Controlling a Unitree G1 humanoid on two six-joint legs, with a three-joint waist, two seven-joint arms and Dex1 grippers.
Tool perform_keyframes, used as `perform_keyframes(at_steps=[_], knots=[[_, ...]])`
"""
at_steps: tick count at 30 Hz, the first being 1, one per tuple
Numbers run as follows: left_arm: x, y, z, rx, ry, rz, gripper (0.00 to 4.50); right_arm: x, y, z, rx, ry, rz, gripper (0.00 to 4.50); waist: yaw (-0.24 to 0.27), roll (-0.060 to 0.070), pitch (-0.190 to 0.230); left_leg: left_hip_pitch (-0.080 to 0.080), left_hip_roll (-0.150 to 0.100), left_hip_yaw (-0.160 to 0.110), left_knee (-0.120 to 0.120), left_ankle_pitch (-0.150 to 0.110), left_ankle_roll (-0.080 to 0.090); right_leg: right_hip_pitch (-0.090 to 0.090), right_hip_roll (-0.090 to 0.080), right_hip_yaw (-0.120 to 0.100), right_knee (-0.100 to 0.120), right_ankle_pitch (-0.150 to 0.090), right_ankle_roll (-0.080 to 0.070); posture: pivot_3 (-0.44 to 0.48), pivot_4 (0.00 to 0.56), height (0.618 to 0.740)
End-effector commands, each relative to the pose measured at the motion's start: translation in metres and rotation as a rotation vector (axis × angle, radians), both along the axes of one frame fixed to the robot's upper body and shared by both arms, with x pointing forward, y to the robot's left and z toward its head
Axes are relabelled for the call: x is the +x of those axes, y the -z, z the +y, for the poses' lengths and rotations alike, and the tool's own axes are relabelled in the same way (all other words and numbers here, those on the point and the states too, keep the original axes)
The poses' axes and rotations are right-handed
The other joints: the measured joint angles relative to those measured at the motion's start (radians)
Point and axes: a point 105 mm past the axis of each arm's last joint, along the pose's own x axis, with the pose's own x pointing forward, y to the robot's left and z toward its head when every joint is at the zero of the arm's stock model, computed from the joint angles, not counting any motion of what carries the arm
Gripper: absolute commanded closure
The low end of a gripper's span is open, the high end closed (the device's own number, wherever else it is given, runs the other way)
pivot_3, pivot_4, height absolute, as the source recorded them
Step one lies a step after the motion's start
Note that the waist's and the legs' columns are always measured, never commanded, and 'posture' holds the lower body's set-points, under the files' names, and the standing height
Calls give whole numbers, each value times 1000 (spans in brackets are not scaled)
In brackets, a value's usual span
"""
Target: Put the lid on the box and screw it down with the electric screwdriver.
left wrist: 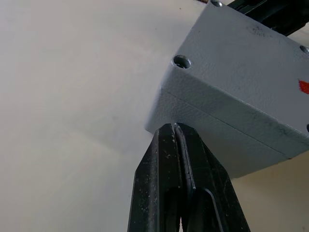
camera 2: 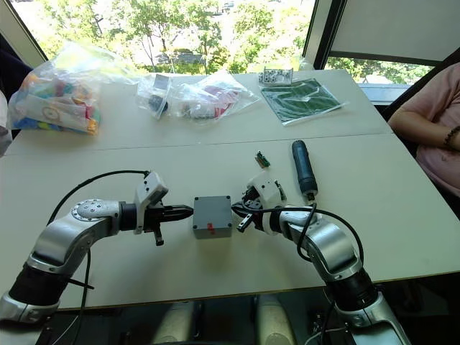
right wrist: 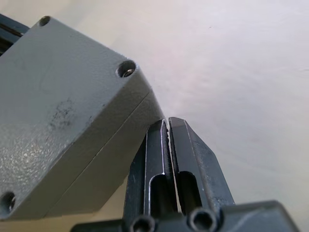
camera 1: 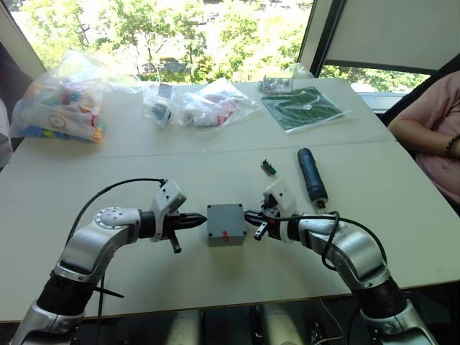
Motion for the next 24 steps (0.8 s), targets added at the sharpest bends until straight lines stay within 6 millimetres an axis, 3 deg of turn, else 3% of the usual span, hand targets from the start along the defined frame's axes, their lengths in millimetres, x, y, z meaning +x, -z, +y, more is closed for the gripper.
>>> perform_keyframes(at_steps=[1,11,16,21,24], knots=[[5,-6,-10,-12,14,-45,4500,2,-16,6,28,-36,-61,4429,0,0,0,0,0,0,0,0,0,0,0,0,0,0,0,0,150,740],[24,-4,2,-1,-97,-85,4500,9,-17,-5,3,5,-76,4429,1,0,0,0,0,0,0,0,0,0,1,0,1,0,0,0,150,740],[22,-30,26,-54,-198,-124,4500,2,-38,-36,31,94,-104,4429,1,0,0,0,0,-1,0,0,0,0,1,0,1,0,0,0,150,740],[17,-74,54,-135,-311,-239,4500,-13,-62,-66,133,157,-111,4429,2,0,0,0,1,-1,0,0,0,0,1,0,0,0,0,0,150,740],[11,-86,51,-160,-242,-193,4500,-7,-61,-81,103,240,-143,4429,2,0,0,1,1,-1,0,0,0,1,1,0,1,0,0,0,150,740]])
